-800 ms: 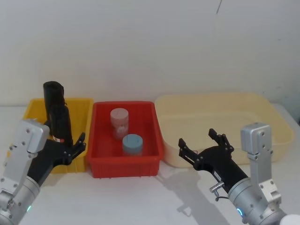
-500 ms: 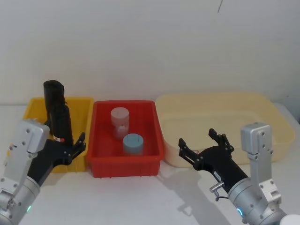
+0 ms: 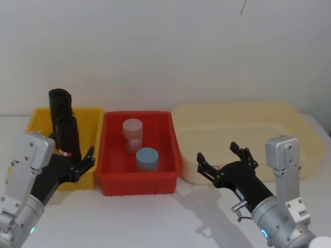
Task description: Pick up the garbage bag with the one hand and transfer it to the other hand.
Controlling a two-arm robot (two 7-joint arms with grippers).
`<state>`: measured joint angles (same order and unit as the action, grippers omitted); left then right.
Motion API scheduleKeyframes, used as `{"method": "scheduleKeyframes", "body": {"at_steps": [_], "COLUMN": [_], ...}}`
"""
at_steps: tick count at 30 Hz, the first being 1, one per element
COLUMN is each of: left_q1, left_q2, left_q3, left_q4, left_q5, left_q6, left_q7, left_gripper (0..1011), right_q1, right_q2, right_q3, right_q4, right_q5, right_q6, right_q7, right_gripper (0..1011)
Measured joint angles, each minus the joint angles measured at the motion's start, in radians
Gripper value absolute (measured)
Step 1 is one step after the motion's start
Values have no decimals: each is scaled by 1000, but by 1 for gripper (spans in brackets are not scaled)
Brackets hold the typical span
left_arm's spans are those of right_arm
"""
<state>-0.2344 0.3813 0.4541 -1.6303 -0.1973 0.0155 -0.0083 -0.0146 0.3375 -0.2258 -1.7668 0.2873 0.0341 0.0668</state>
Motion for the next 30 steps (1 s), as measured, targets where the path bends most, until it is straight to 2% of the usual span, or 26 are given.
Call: {"method": "scheduleKeyframes", "body": {"at_steps": [10, 20, 30], "left_q1": [35, 85, 97], "left_q2": [-1, 3, -1], "left_q3": [-4, -37, -71], "left_q4": [-54, -110, -110], "left_q5": [27, 36, 20], "left_q6": [36, 63, 74], "left_q7": [41, 83, 87], "left_gripper": [1001, 1001, 1001], "right_q1": [0, 0, 0], "right_q2": [0, 0, 0], "right_q3": [0, 0, 0], "right_q4": [0, 0, 0], "right_q5": [0, 0, 0], "right_q6": [0, 0, 0], "right_q7": [0, 0, 0], "right_gripper": [1000, 1000, 1000]}}
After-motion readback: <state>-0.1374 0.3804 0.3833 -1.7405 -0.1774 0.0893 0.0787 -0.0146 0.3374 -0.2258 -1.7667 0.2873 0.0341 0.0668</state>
